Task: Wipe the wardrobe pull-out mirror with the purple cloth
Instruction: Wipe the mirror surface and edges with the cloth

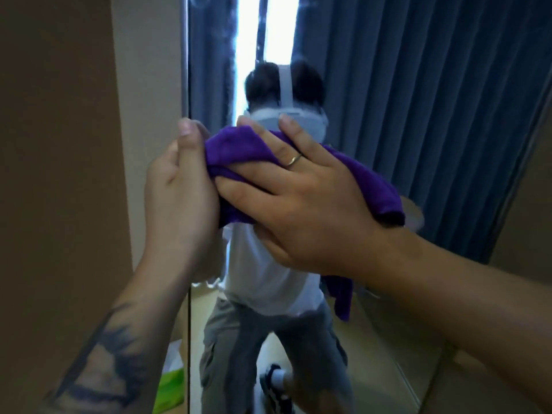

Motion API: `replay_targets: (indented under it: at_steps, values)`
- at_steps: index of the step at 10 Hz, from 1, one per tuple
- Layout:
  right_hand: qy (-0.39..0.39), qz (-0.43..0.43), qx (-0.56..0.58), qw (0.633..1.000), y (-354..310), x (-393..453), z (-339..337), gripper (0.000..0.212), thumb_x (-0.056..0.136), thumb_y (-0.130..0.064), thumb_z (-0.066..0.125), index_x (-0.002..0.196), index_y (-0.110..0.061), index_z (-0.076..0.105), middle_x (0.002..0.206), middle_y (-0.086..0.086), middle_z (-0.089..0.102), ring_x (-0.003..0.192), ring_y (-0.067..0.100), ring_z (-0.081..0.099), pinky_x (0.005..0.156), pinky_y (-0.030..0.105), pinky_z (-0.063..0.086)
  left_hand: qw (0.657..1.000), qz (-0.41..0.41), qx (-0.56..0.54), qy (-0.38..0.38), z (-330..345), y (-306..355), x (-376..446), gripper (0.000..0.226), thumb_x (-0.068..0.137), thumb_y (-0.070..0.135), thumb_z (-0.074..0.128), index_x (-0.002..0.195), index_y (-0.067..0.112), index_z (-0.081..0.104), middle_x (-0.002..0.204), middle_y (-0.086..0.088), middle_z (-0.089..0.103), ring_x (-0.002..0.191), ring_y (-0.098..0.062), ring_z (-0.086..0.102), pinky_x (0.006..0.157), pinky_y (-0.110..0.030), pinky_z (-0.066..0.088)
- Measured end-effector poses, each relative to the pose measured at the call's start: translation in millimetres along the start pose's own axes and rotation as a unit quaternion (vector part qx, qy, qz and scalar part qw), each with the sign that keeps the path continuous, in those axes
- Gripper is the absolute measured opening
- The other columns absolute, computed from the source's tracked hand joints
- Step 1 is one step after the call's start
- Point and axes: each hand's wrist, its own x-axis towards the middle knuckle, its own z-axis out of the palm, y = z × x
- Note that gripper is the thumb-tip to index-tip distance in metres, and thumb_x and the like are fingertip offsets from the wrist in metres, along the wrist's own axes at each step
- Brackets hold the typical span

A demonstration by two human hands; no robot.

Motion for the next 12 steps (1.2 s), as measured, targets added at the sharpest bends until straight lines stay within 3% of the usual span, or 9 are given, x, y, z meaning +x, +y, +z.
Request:
replay_targets:
  at_steps: [2, 4, 5, 6, 7, 9, 10, 11, 12]
  values:
    - [-0.053, -0.047, -0.079, 0.994, 14.5, -1.8, -6.1, 0.055, 0.101, -0.039, 0.044, 0.155, -0.030, 0.046, 0.163, -0.001, 0.041, 0.154, 0.031, 0.031, 0.128, 0.053, 0.014, 0.999, -0.041, 0.027, 0.020, -4.9, -4.1, 3.9, 0.058, 0.105, 0.059, 0.044, 0.066, 0.027, 0.074, 0.077, 0.011, 0.078, 0.073, -0.002, 0.069, 0.076, -0.027, 0.052]
    - [0.012, 0.080, -0.047, 0.996, 2.8, -13.8, -11.8, 0.059, 0.094, -0.030, 0.045, 0.152, -0.017, 0.052, 0.159, 0.007, 0.047, 0.143, 0.036, 0.045, 0.125, 0.052, 0.017, 0.998, -0.042, -0.053, 0.016, -6.6, 0.8, -2.3, 0.049, 0.109, 0.055, 0.045, 0.095, 0.018, 0.072, 0.076, 0.015, 0.069, 0.076, -0.003, 0.065, 0.072, -0.015, 0.048]
    - [-0.079, -0.097, -0.064, 0.990, -22.8, -45.0, -3.3, 0.059, 0.092, -0.031, 0.062, 0.150, -0.019, 0.055, 0.156, 0.004, 0.052, 0.149, 0.034, 0.040, 0.126, 0.053, 0.023, 0.992, -0.071, -0.099, -0.026, -13.0, 8.7, -8.3, 0.044, 0.108, 0.055, 0.047, 0.085, 0.021, 0.062, 0.080, 0.005, 0.067, 0.073, -0.012, 0.063, 0.078, -0.032, 0.050]
    - [-0.022, -0.043, -0.084, 0.995, 7.8, -40.4, -19.2, 0.054, 0.099, -0.029, 0.053, 0.152, -0.021, 0.052, 0.157, 0.004, 0.050, 0.149, 0.034, 0.040, 0.127, 0.050, 0.018, 0.983, -0.102, -0.147, -0.037, -17.3, 13.2, -18.2, 0.039, 0.108, 0.050, 0.050, 0.096, 0.018, 0.068, 0.085, 0.009, 0.068, 0.082, -0.004, 0.066, 0.084, -0.025, 0.051]
    - [0.048, 0.184, -0.033, 0.981, 9.3, -30.8, -24.1, 0.057, 0.102, -0.024, 0.044, 0.159, -0.019, 0.041, 0.167, 0.004, 0.036, 0.150, 0.032, 0.037, 0.127, 0.051, 0.013, 0.996, -0.050, -0.064, -0.023, -23.8, -1.1, -27.7, 0.041, 0.111, 0.047, 0.045, 0.084, 0.023, 0.062, 0.070, 0.009, 0.066, 0.059, 0.004, 0.063, 0.073, -0.025, 0.047]
    - [-0.070, -0.098, -0.088, 0.989, -32.4, -42.9, -4.9, 0.058, 0.100, -0.037, 0.055, 0.155, -0.020, 0.047, 0.161, 0.003, 0.046, 0.153, 0.030, 0.033, 0.129, 0.050, 0.017, 0.969, -0.138, -0.193, -0.075, -27.7, 1.5, -39.2, 0.061, 0.111, 0.049, 0.044, 0.077, 0.010, 0.076, 0.077, -0.003, 0.079, 0.059, -0.010, 0.073, 0.050, -0.020, 0.054]
    - [-0.009, 0.012, -0.086, 0.996, -1.2, -24.7, -19.8, 0.057, 0.101, -0.028, 0.050, 0.157, -0.020, 0.044, 0.164, 0.003, 0.041, 0.151, 0.029, 0.036, 0.128, 0.048, 0.014, 0.973, -0.123, -0.192, -0.035, -20.7, -0.2, -37.3, 0.053, 0.111, 0.047, 0.045, 0.125, 0.003, 0.070, 0.127, -0.014, 0.074, 0.101, -0.014, 0.075, 0.082, -0.024, 0.062]
    - [0.023, 0.137, -0.066, 0.988, -8.9, -11.9, -18.8, 0.058, 0.102, -0.027, 0.044, 0.159, -0.016, 0.040, 0.168, 0.006, 0.032, 0.151, 0.029, 0.035, 0.128, 0.044, 0.009, 0.980, -0.089, -0.175, -0.009, -21.0, -5.4, -31.3, 0.053, 0.111, 0.044, 0.045, 0.141, 0.004, 0.061, 0.142, -0.009, 0.065, 0.108, -0.006, 0.069, 0.089, -0.014, 0.055]
    - [-0.032, -0.031, -0.081, 0.996, -38.6, -26.8, -0.4, 0.056, 0.101, -0.029, 0.048, 0.155, -0.012, 0.046, 0.162, 0.009, 0.043, 0.148, 0.035, 0.040, 0.127, 0.048, 0.016, 0.978, -0.103, -0.167, -0.075, -24.4, -16.0, -26.6, 0.063, 0.108, 0.058, 0.043, 0.123, 0.005, 0.071, 0.119, -0.012, 0.075, 0.090, -0.022, 0.074, 0.079, -0.030, 0.058]
